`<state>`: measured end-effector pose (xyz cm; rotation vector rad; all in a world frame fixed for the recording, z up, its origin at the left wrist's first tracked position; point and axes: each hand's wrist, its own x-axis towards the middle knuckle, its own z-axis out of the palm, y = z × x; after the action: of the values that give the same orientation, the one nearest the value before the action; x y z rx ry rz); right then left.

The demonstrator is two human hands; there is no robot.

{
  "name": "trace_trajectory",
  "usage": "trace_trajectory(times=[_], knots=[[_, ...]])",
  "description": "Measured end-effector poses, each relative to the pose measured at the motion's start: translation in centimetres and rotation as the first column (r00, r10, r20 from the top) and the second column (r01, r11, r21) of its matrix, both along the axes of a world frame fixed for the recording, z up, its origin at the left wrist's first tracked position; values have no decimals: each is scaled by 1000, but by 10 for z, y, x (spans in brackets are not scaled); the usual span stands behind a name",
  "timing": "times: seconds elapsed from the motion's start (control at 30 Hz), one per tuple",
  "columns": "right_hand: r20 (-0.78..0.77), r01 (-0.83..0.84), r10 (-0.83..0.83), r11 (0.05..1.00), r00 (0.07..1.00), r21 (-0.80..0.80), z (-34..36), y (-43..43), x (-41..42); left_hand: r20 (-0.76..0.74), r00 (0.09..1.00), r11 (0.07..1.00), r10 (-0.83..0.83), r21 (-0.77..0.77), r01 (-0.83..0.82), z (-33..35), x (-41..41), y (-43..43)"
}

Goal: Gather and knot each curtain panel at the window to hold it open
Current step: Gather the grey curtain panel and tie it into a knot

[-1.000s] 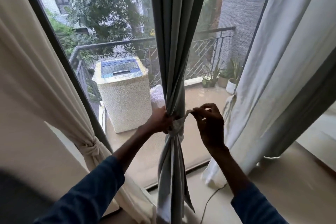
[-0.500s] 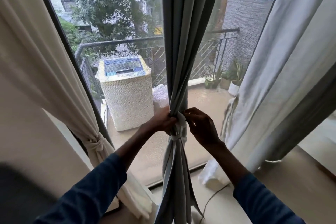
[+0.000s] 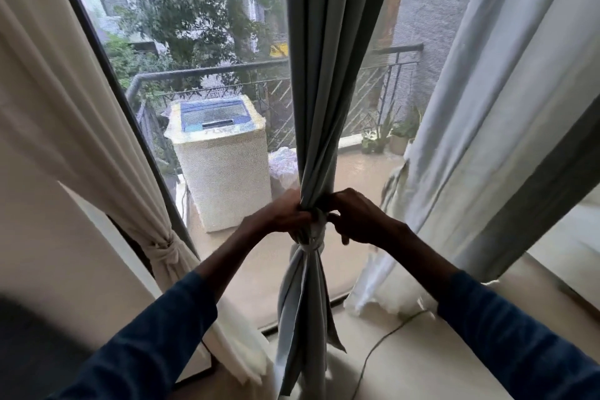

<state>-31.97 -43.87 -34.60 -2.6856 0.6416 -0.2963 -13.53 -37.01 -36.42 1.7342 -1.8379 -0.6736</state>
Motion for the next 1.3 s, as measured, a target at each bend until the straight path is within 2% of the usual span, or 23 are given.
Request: trace_trajectory(times=[0.1, 0.2, 0.33, 0.4, 0.47, 0.53, 0.6, 0.73, 0.83, 0.93, 1.0, 1.03, 1.07, 1.13, 1.2, 1.27, 1.3], knots=[[-44, -7, 12, 992, 999, 129, 5, 5, -3, -13, 1000, 1000, -15, -10, 15, 0, 0, 3], [-108, -13, 31, 987, 994, 162, 16, 9, -3, -10, 999, 999, -35, -12, 35, -1, -4, 4], [-174, 36, 4, 974, 985, 225, 27, 1, -6, -99, 994, 998, -56, -21, 55, 5, -15, 8], [-91, 53, -44, 993, 995, 106, 22, 3, -7, -91, 996, 1000, -15, -22, 13, 6, -15, 8], [90, 156, -152, 987, 984, -39, 7, 9, -9, -74, 996, 998, 50, -25, -52, 6, -10, 6], [228, 235, -217, 970, 949, -57, -6, 15, -10, -78, 993, 996, 89, -22, -91, 5, -5, 5], [241, 255, -229, 963, 943, -83, -16, 16, -9, -86, 990, 993, 114, -16, -116, 5, -3, 5], [175, 167, -153, 983, 973, -70, -29, 13, -10, -83, 982, 985, 170, 36, -168, 3, -3, 3], [94, 170, -171, 985, 981, 21, -23, 16, -11, -176, 976, 989, 132, 87, -118, 6, -5, 3], [5, 130, -138, 947, 990, 294, -11, 16, -11, -227, 964, 983, 137, 148, -105, 11, -12, 5], [4, 78, -88, 908, 996, 412, -4, 12, -11, -216, 965, 983, 148, 142, -118, 9, -14, 3], [-17, 66, -65, 908, 998, 415, -2, 9, -10, -170, 973, 983, 158, 118, -139, 6, -13, 1], [-39, 57, -45, 924, 998, 379, -1, 5, -8, -124, 977, 983, 172, 87, -162, 5, -12, -1], [-84, 108, -95, 980, 992, 168, 0, 3, -1, -73, 974, 977, 213, 36, -211, 2, -10, -5], [21, 211, -211, 977, 977, -6, -2, 5, 2, -71, 965, 968, 251, 16, -251, 4, -8, -7], [163, 203, -210, 978, 964, 56, -4, 10, 3, -85, 960, 964, 266, 7, -266, 3, -4, -10], [178, 183, -197, 979, 964, 93, -6, 13, 3, -90, 962, 966, 259, 1, -260, 4, -3, -10]])
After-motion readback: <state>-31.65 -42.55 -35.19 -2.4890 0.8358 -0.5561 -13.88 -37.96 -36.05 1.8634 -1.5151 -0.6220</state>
